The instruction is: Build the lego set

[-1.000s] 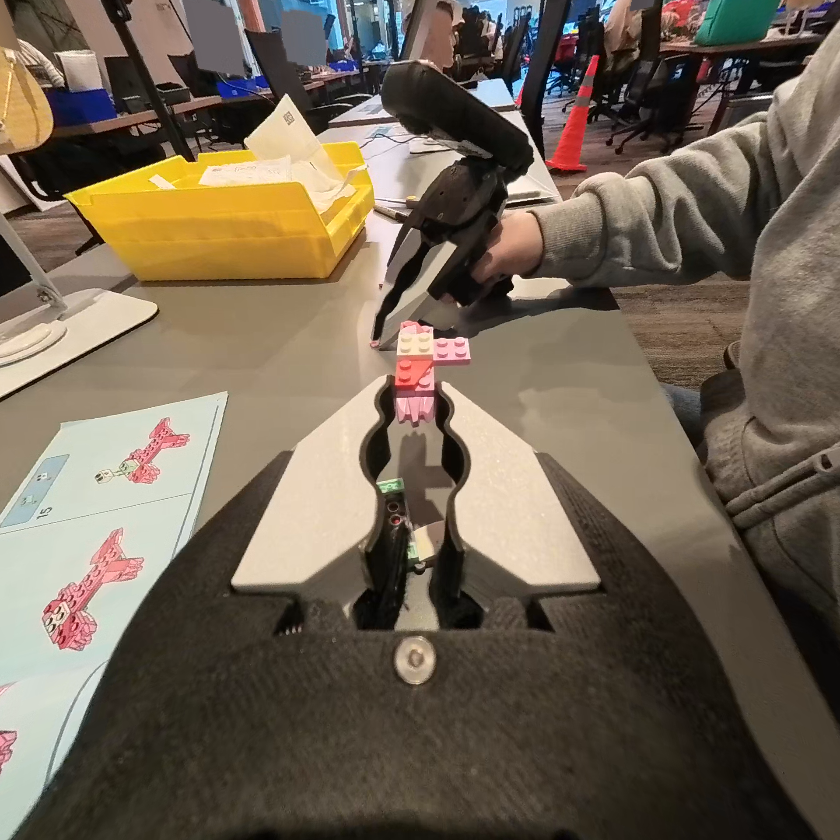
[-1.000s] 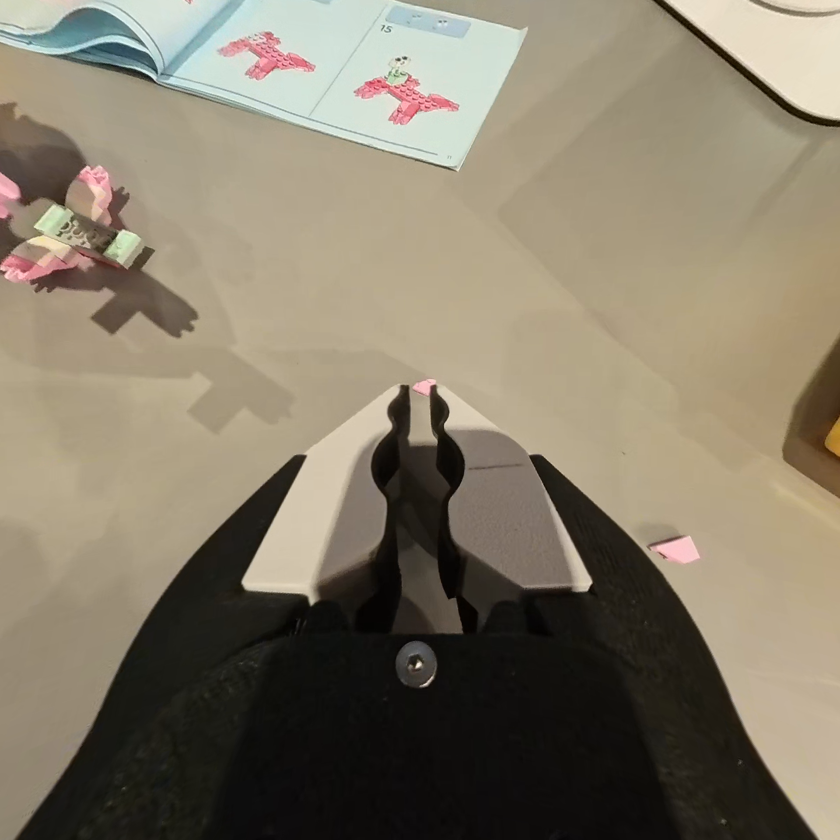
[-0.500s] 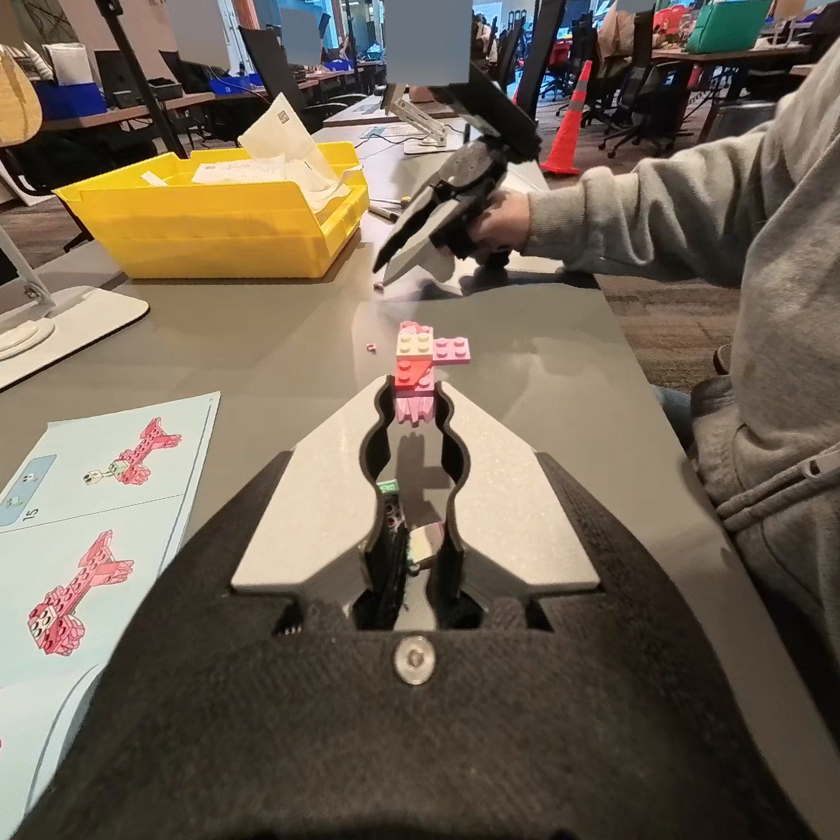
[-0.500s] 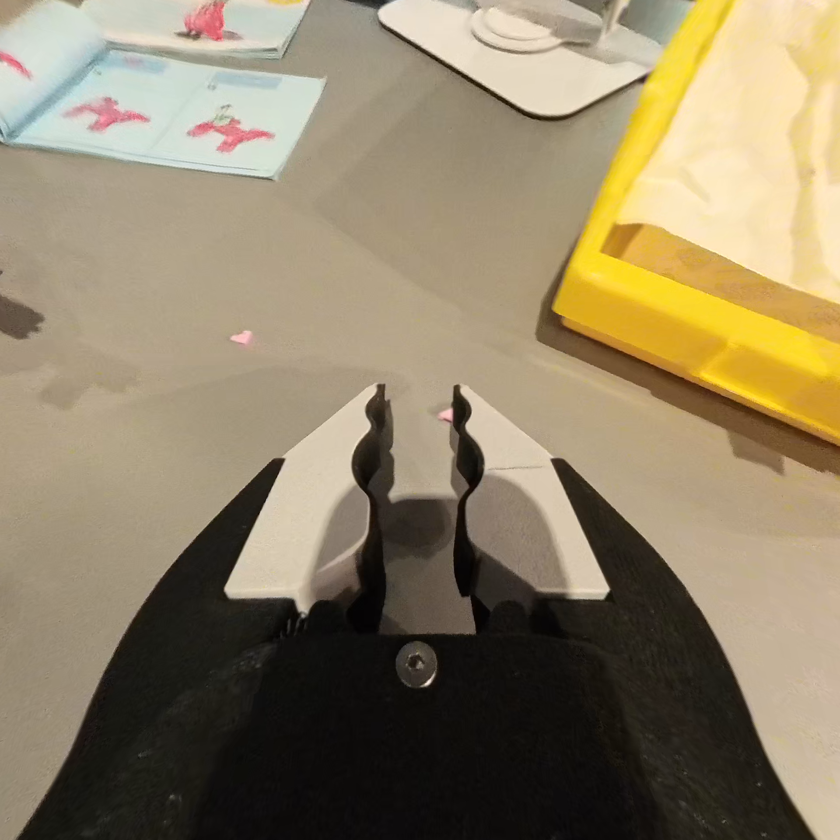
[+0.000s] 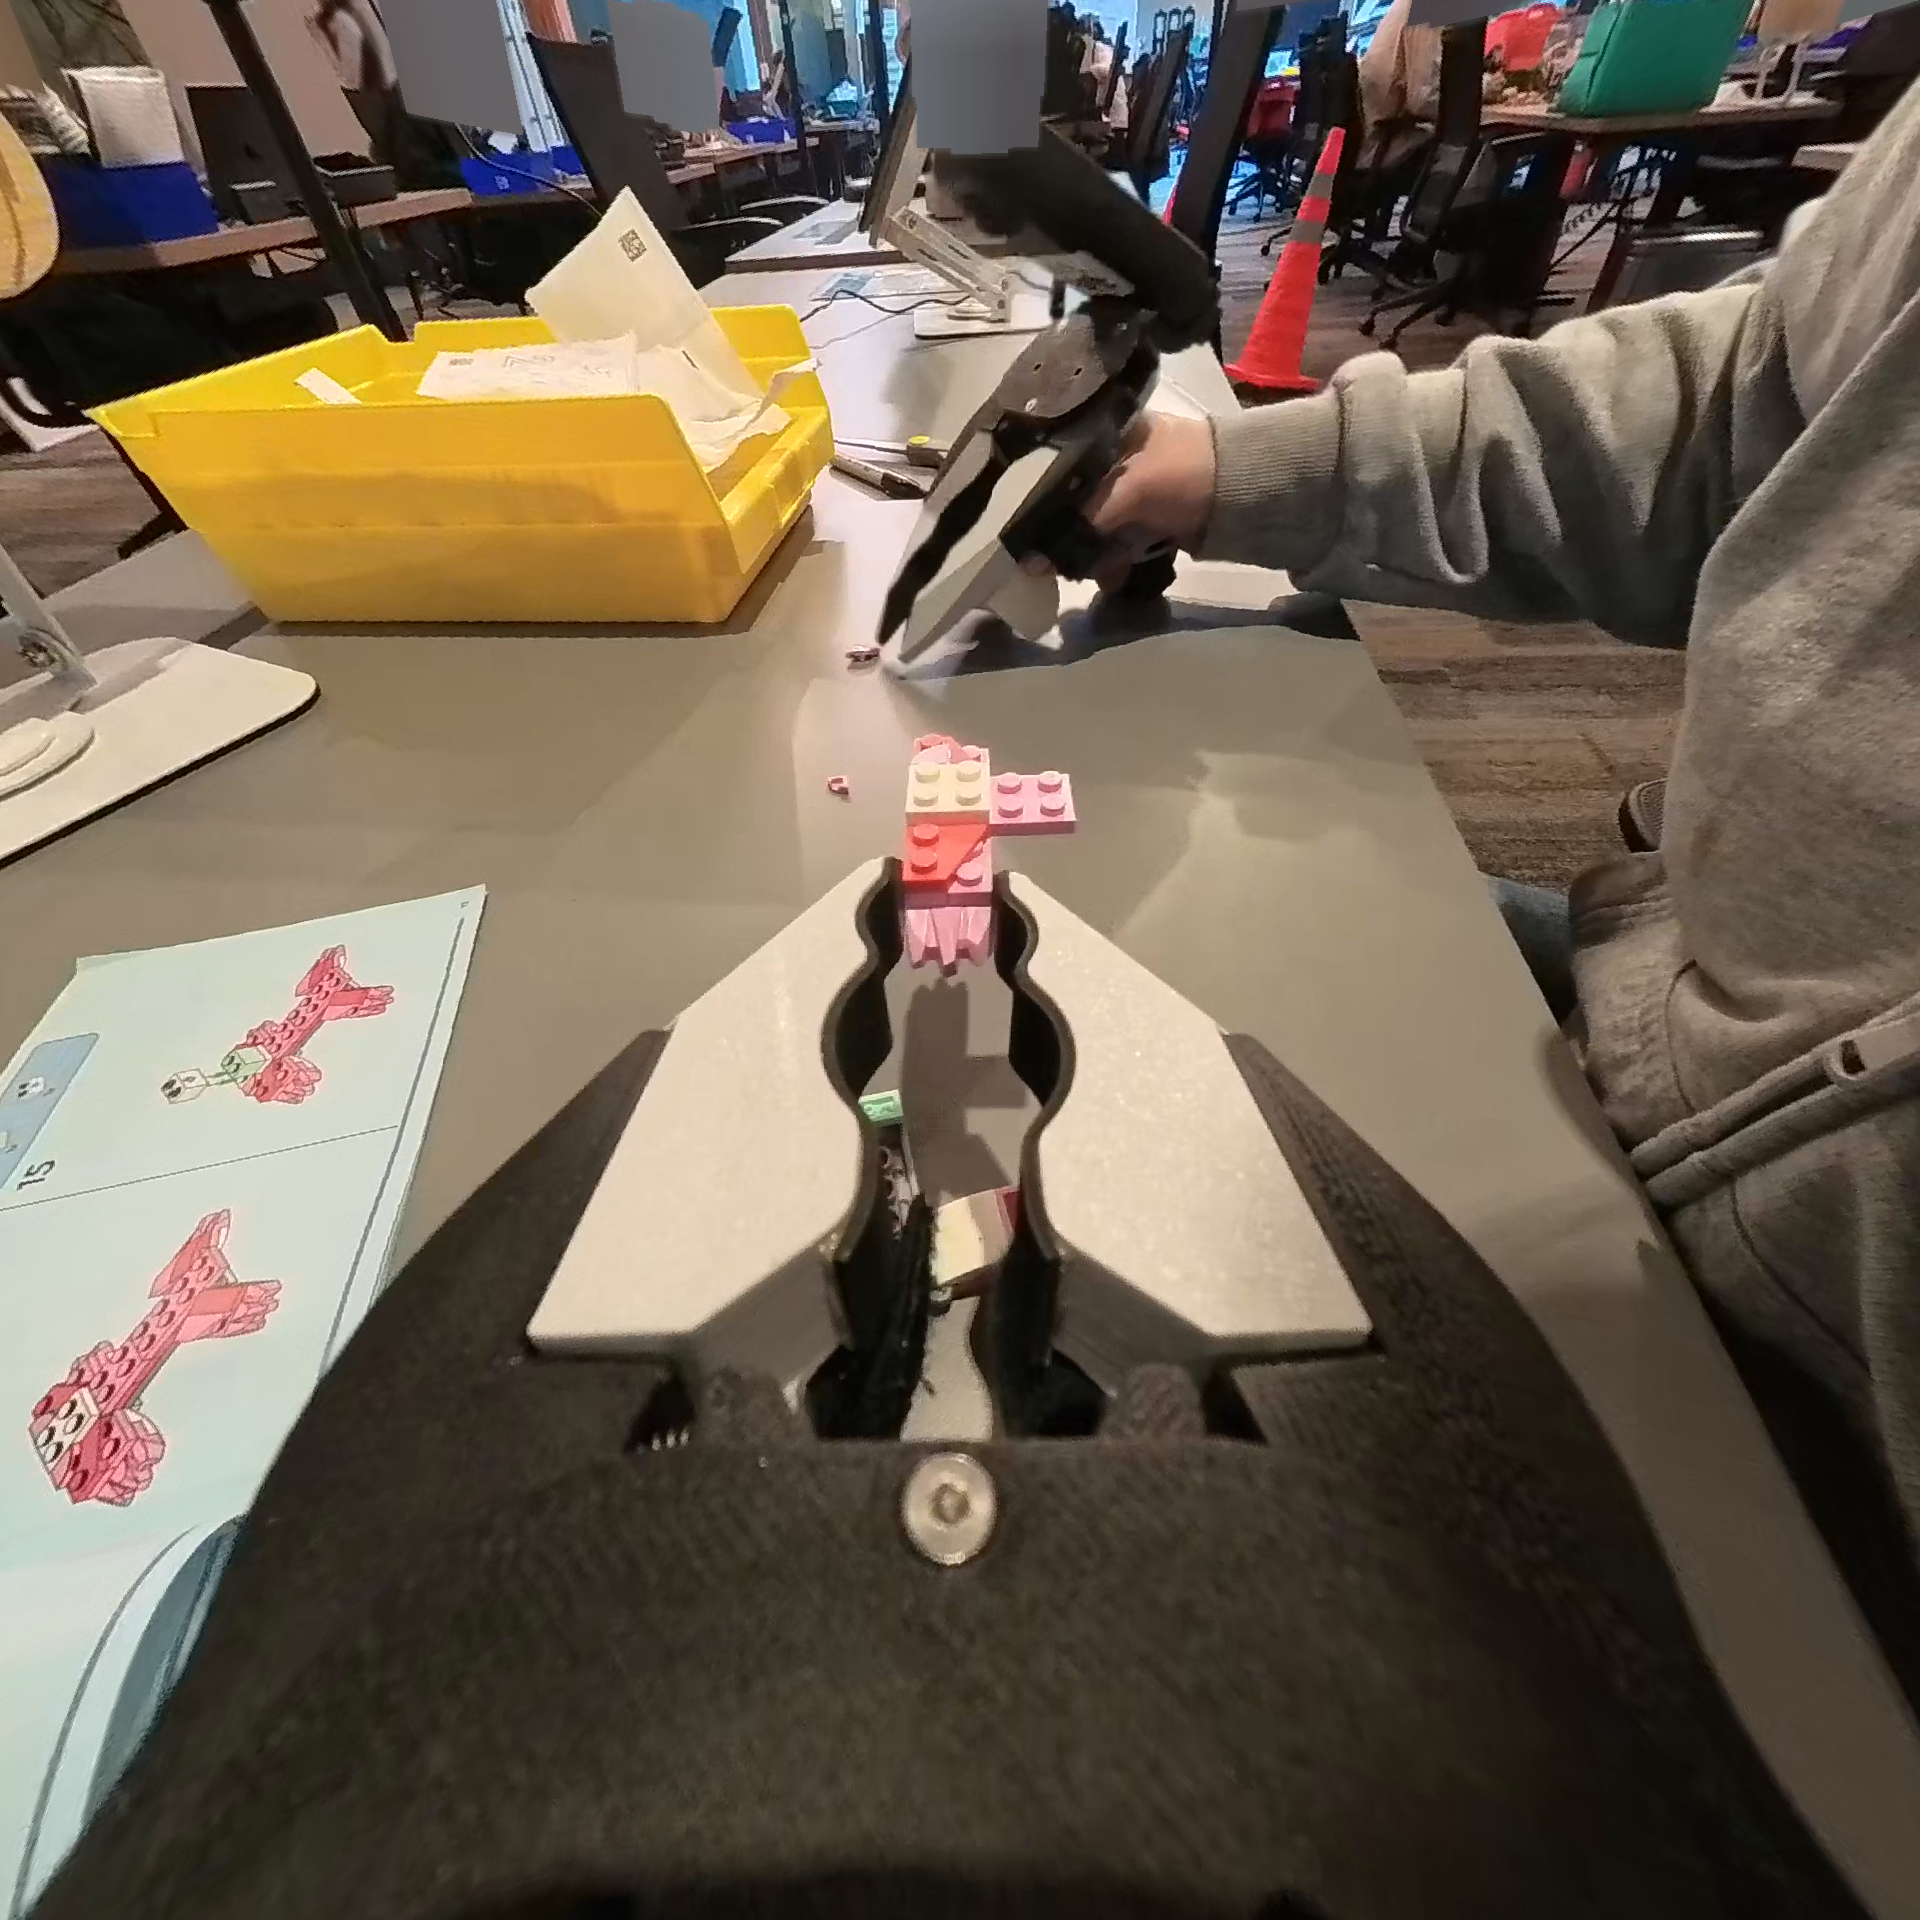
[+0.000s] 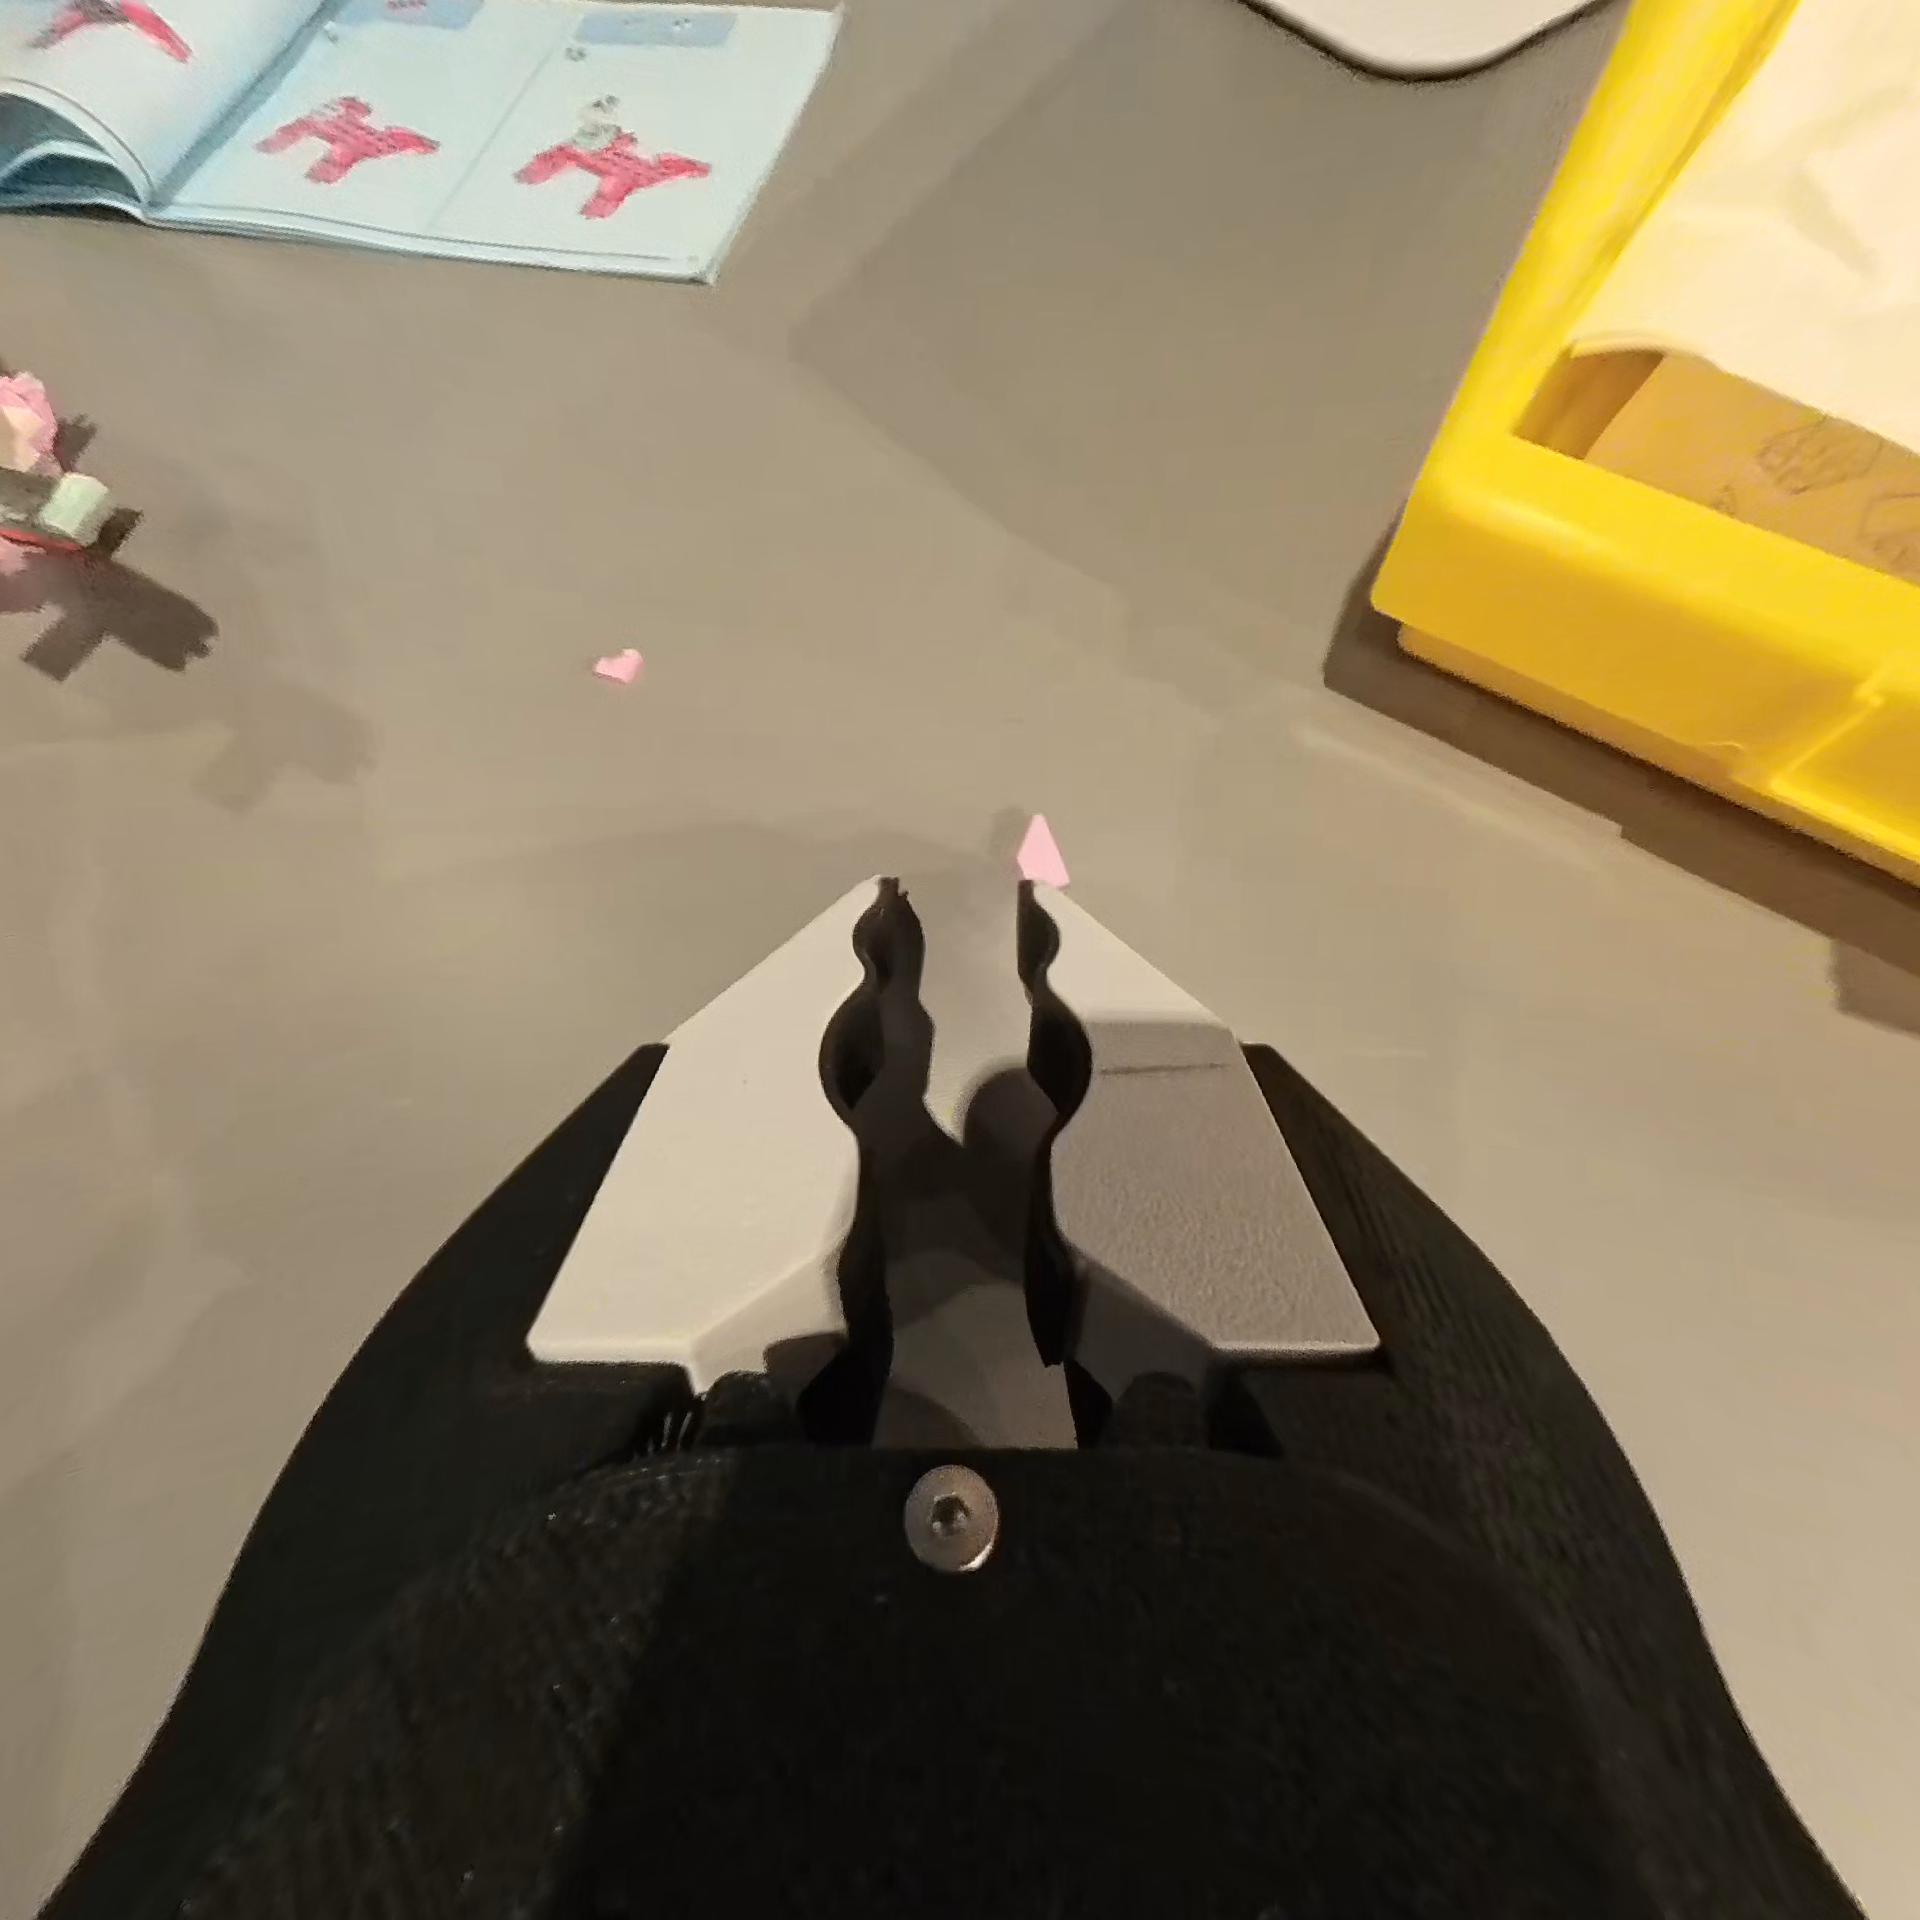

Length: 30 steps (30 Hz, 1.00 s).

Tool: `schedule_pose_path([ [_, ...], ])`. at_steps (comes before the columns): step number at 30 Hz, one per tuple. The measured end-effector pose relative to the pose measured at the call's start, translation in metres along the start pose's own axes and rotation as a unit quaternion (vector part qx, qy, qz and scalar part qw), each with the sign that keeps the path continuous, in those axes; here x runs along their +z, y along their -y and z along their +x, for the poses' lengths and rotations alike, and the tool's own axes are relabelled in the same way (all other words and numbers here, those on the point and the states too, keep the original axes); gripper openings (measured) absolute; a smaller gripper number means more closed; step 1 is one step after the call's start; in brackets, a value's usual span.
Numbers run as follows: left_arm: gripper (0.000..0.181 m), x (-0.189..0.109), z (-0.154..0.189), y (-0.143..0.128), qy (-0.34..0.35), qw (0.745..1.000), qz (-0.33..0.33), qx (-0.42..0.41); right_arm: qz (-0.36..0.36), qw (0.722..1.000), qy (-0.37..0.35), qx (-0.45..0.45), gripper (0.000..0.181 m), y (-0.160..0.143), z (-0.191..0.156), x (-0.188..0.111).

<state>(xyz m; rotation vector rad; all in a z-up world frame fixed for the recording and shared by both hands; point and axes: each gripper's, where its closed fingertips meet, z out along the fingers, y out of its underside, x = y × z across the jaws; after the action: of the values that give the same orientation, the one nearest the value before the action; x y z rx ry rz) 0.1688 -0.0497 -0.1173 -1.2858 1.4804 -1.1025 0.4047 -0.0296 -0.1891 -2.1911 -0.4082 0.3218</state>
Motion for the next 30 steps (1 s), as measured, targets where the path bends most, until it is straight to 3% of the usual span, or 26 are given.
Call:
schedule_pose_path([
  [3,0.016,0.001,0.001,-0.001,-0.002,1.000,-0.002,0.000,0.043,0.998,0.036,-0.035,0.016,0.019,-0.030,0.006],
  [7,0.016,0.002,0.002,-0.003,-0.007,1.000,-0.004,-0.004,0.008,0.986,0.125,-0.108,0.024,0.022,-0.080,0.031],
  [15,0.016,0.001,0.002,-0.002,-0.008,1.000,-0.004,-0.002,-0.028,0.986,0.134,-0.098,0.014,0.025,-0.078,0.052],
  [30,0.016,0.002,0.003,-0.003,-0.010,1.000,-0.008,-0.002,-0.025,0.983,0.105,-0.152,0.005,0.026,-0.082,0.057],
])
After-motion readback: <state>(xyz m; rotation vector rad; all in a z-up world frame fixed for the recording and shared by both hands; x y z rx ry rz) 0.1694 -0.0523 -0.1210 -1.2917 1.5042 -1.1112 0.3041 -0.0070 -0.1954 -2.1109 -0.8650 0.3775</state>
